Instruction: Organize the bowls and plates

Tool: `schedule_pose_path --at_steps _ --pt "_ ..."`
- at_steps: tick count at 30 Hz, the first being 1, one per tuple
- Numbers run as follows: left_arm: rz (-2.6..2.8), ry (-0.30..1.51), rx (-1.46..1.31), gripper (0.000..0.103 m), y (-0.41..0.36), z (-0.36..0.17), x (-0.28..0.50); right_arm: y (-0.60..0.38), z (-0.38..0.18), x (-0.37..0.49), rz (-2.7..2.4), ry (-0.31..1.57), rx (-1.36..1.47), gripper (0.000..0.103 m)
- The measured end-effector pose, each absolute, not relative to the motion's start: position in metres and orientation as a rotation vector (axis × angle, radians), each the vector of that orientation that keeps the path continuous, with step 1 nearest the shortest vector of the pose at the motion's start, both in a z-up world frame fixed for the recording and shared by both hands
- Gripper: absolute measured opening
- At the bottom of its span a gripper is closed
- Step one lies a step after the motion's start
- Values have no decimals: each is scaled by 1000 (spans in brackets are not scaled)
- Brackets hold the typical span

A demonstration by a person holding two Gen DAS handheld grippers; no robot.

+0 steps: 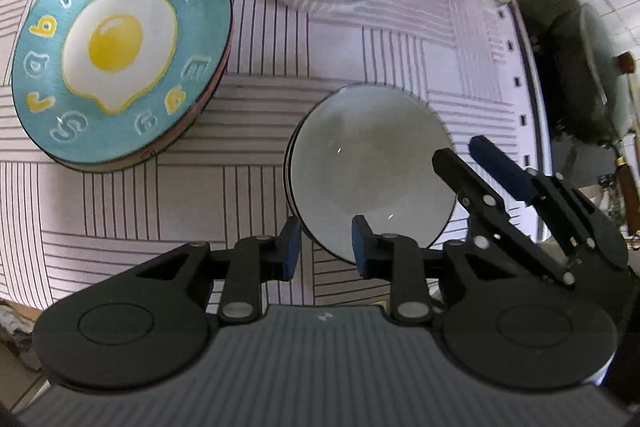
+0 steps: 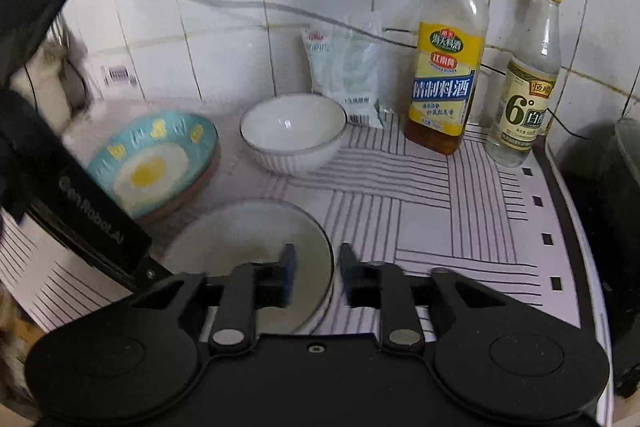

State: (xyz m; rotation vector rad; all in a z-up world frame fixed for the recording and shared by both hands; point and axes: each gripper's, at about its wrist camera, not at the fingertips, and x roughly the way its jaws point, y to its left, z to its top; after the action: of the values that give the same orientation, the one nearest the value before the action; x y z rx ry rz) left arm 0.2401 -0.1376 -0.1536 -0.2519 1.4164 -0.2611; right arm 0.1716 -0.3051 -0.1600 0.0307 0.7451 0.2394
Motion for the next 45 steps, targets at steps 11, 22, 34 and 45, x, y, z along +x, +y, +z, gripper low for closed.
schedule_pose_path --at_steps 11,22,34,45 --pt "-322 1184 -266 34 -112 -101 270 -325 -127 208 286 768 281 40" --pt "-354 1088 -67 39 -113 -110 335 -320 -137 276 270 872 428 48" --pt "-290 1132 59 41 -124 -170 386 -334 -201 333 131 959 716 48" --pt "-276 1101 129 45 -133 -185 402 -323 -220 361 88 1009 667 40"
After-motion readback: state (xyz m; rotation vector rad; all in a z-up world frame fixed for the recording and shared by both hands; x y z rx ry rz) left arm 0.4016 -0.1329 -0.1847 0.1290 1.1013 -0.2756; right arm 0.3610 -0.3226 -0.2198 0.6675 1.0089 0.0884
